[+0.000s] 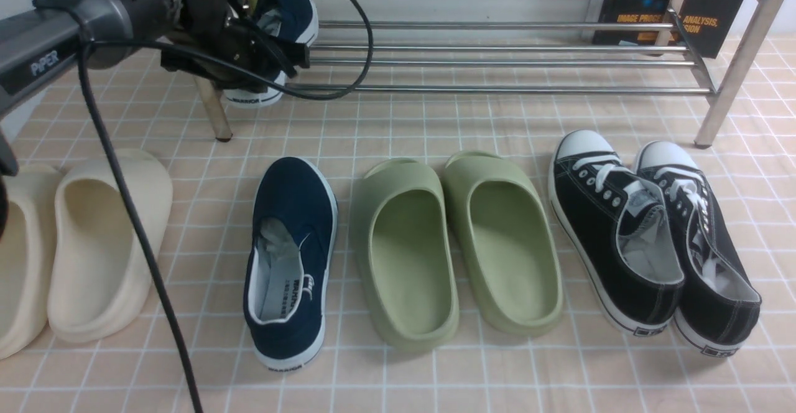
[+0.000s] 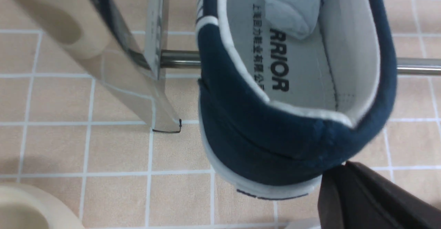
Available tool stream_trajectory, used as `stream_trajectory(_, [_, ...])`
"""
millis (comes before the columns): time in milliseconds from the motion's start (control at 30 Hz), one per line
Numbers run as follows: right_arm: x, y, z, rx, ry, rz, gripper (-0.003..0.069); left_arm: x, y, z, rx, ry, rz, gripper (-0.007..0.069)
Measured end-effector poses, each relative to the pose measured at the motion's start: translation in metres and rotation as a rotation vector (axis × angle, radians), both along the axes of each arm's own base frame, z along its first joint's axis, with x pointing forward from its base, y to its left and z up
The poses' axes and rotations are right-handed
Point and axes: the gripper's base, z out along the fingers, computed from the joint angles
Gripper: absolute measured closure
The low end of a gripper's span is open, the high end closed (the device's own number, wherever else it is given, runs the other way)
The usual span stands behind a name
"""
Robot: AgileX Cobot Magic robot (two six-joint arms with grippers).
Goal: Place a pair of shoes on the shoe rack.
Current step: Use the left arm to put a shoe into the shoe rack, then use the left arm to grab the shoe closest to it
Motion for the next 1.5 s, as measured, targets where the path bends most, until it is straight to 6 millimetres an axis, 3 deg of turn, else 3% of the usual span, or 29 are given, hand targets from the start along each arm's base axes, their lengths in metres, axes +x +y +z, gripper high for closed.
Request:
stream_trajectory(167, [0.000, 0.000, 0.000, 0.000, 0.000, 0.000, 0.0420, 0.009, -0.003, -0.003, -0.003, 0.030, 0.006, 0.0602])
stream_trajectory(400, [0.000, 0.000, 0.000, 0.000, 0.000, 0.000, 0.0420, 0.001, -0.001, 0.021, 0.010, 0.011, -0.010, 0.0601])
stream_trajectory(433, [0.000, 0.000, 0.000, 0.000, 0.000, 0.000, 0.0420, -0.008, 0.000, 0.036, 0.032, 0.011, -0.032, 0.0600])
stream_trajectory(467, [0.000, 0.000, 0.000, 0.000, 0.000, 0.000, 0.0420, -0.010, 0.000, 0.038, 0.032, 0.010, -0.031, 0.0600])
stream_trajectory(600, [0.000, 0.000, 0.000, 0.000, 0.000, 0.000, 0.0420, -0.051, 0.007, 0.097, 0.083, -0.004, -0.088, 0.0592])
stream_trajectory(700, [0.000, 0.000, 0.000, 0.000, 0.000, 0.000, 0.0420, -0.071, 0.012, 0.115, 0.097, 0.007, -0.091, 0.0591])
stream_trajectory(733, [0.000, 0.000, 0.000, 0.000, 0.000, 0.000, 0.0420, -0.094, 0.018, 0.128, 0.101, 0.014, -0.088, 0.0590])
stream_trajectory(833, [0.000, 0.000, 0.000, 0.000, 0.000, 0.000, 0.0420, -0.124, 0.024, 0.130, 0.101, 0.037, -0.090, 0.0589])
stream_trajectory(867, [0.000, 0.000, 0.000, 0.000, 0.000, 0.000, 0.0420, -0.146, 0.028, 0.124, 0.085, 0.064, -0.090, 0.0589])
stream_trajectory(933, [0.000, 0.000, 0.000, 0.000, 0.000, 0.000, 0.0420, -0.168, 0.031, 0.113, 0.056, 0.095, -0.087, 0.0589])
stream_trajectory(1067, [0.000, 0.000, 0.000, 0.000, 0.000, 0.000, 0.0420, -0.197, 0.036, 0.083, 0.040, 0.155, -0.093, 0.0587])
stream_trajectory(1200, [0.000, 0.000, 0.000, 0.000, 0.000, 0.000, 0.0420, -0.196, 0.035, 0.065, 0.056, 0.200, -0.110, 0.0584])
stream_trajectory(1367, [0.000, 0.000, 0.000, 0.000, 0.000, 0.000, 0.0420, -0.188, 0.033, 0.057, 0.037, 0.202, -0.088, 0.0584])
stream_trajectory(1500, [0.000, 0.000, 0.000, 0.000, 0.000, 0.000, 0.0420, -0.187, 0.032, 0.050, 0.157, 0.230, -0.127, 0.0579])
